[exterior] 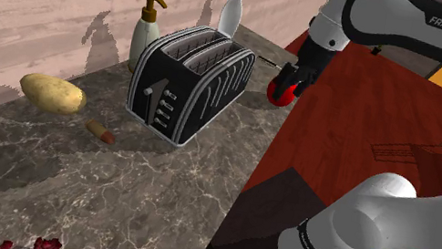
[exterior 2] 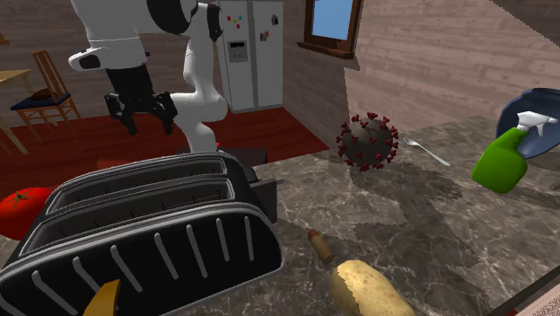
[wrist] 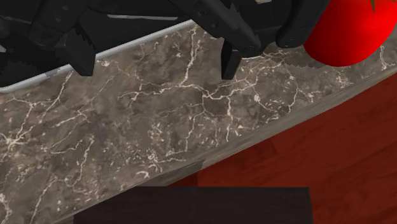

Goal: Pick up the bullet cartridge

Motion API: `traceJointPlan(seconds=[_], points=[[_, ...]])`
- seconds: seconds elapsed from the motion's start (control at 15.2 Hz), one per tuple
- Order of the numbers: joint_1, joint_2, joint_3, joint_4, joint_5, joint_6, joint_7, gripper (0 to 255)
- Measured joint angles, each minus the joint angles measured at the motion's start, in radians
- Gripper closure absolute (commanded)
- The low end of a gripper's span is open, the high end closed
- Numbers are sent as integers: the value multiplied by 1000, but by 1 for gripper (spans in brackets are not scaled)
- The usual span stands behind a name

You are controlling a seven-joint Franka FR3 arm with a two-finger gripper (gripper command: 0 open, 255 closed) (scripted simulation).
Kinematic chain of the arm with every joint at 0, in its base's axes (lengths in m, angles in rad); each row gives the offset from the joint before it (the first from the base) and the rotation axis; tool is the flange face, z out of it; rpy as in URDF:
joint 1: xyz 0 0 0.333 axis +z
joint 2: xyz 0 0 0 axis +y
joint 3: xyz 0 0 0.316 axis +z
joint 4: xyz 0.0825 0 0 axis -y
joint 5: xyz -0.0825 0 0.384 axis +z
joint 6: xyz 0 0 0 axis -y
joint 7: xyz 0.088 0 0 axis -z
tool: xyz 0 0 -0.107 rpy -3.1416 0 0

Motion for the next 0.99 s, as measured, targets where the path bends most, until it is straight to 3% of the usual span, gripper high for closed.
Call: traceJointPlan(seconds=[0.26, 0.99], points=[[20, 50, 32, 11, 17, 39, 16, 0], [103, 361, 204, 161, 52, 208, 121, 0]])
